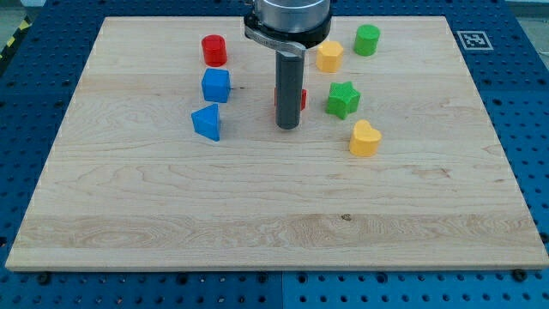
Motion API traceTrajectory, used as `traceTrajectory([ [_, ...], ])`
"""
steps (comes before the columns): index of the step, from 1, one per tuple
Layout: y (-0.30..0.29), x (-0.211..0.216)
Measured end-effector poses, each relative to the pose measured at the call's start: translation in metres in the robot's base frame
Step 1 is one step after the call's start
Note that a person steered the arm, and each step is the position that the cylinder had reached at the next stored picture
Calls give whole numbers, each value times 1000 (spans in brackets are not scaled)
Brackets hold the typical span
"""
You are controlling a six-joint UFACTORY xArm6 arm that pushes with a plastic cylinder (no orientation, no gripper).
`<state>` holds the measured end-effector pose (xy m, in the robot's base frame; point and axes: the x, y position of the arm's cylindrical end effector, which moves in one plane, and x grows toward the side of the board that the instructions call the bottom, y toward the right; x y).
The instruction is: Push green circle towards the top center
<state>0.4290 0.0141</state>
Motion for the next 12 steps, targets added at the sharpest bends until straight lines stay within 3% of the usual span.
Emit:
traceTrajectory([
  [1, 0, 8],
  [2, 8, 58],
  [3, 41, 121],
  [4, 131, 151],
  [5, 234, 135],
  [6, 291, 72],
  [8, 286, -91],
  [9, 245, -173],
  [12, 212, -175],
])
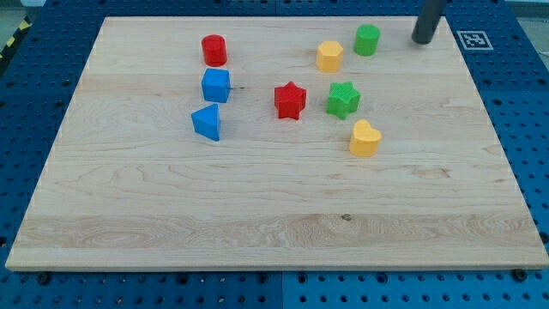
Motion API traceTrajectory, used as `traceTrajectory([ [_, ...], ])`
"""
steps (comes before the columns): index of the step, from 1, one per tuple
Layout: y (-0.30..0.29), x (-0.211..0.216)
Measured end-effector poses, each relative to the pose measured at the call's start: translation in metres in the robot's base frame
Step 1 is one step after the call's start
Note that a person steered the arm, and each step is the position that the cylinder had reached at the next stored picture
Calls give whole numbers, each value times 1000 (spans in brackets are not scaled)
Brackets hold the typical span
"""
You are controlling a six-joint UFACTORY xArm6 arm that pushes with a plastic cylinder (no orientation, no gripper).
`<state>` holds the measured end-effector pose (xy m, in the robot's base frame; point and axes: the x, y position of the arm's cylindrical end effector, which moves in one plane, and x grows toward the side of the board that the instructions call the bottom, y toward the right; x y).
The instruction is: Push green circle towards the top center
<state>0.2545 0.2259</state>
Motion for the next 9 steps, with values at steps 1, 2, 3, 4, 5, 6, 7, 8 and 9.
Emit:
traceTrajectory([
  [1, -22, 3],
  [2, -29, 3],
  [3, -36, 10],
  [4, -38, 14],
  [5, -38, 19],
  [6, -40, 20],
  [7, -54, 17],
  [8, -79, 7],
  [9, -110, -13],
])
